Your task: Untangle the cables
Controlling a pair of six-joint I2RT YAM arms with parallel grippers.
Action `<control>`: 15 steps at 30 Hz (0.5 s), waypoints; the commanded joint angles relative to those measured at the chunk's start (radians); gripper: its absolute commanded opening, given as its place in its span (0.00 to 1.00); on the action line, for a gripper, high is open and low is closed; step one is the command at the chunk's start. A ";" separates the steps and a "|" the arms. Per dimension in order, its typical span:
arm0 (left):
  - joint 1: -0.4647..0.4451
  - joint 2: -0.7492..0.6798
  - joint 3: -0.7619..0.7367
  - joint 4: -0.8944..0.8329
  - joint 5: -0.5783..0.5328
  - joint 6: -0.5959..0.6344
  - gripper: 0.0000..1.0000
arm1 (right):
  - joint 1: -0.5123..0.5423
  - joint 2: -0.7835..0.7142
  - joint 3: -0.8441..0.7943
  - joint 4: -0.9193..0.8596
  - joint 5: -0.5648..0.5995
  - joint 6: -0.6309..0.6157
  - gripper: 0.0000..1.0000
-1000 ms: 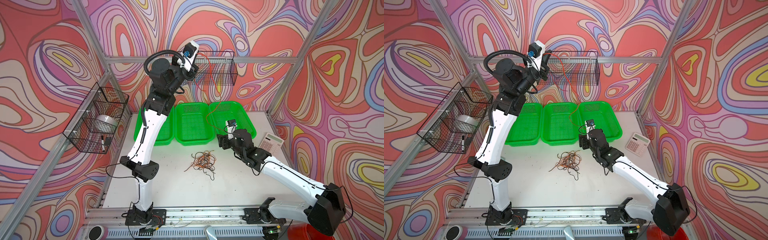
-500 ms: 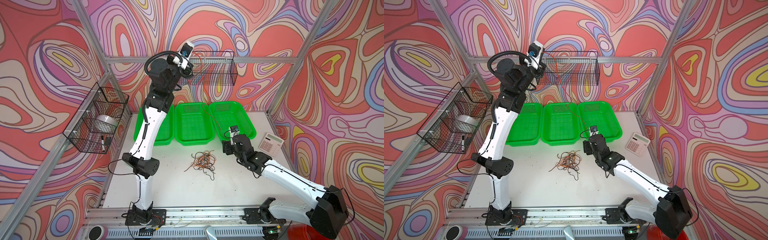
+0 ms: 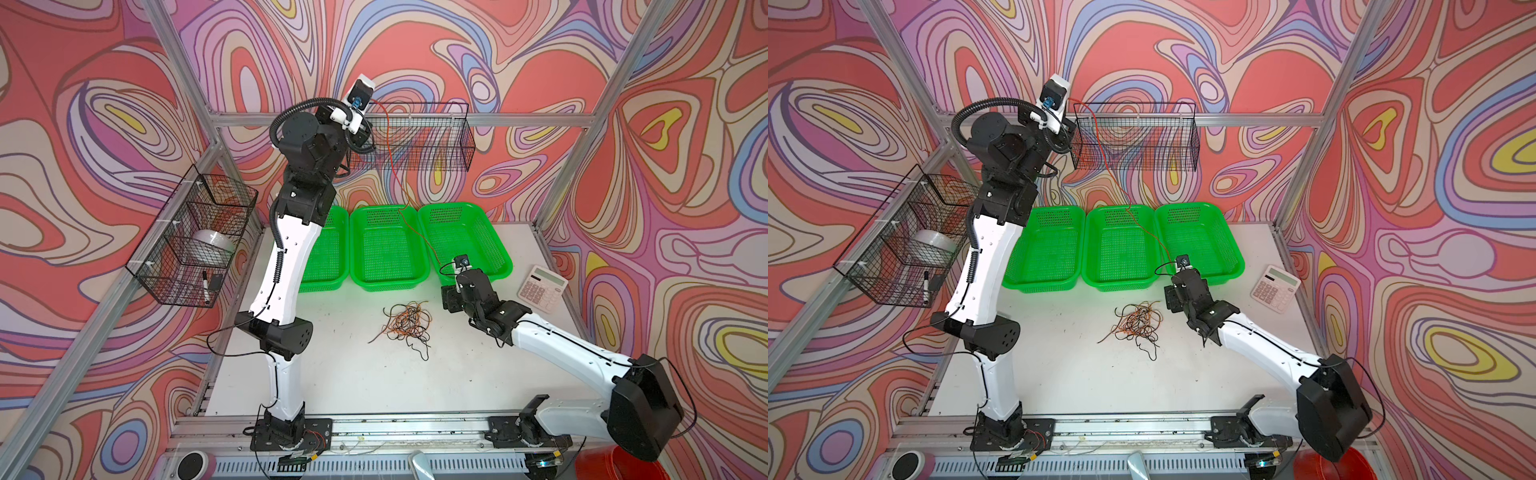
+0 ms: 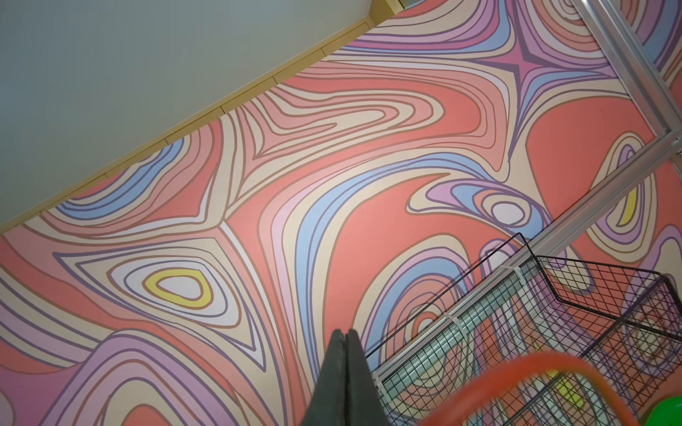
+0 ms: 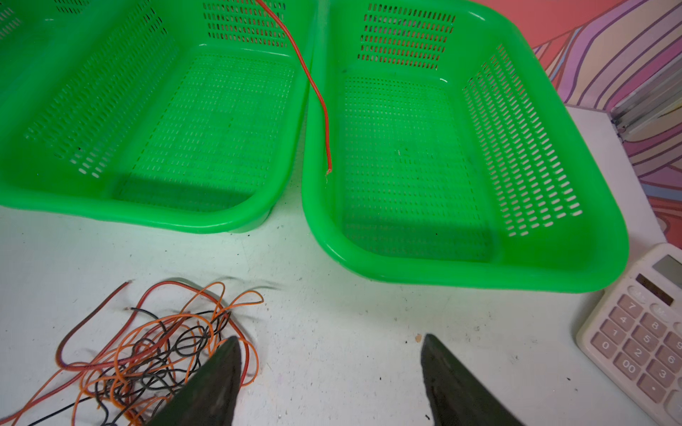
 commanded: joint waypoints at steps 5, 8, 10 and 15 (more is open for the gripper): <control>0.036 -0.052 0.017 0.002 -0.010 0.019 0.00 | -0.005 0.010 0.030 0.016 0.003 -0.010 0.79; 0.039 -0.057 -0.031 -0.017 0.024 -0.020 0.00 | -0.005 0.024 0.034 0.018 -0.002 -0.006 0.79; 0.038 -0.064 -0.098 -0.011 0.056 -0.059 0.00 | -0.005 0.035 0.035 0.026 -0.012 -0.002 0.79; 0.017 -0.051 -0.259 0.022 0.103 -0.145 0.00 | -0.005 0.056 0.035 0.035 -0.031 0.015 0.78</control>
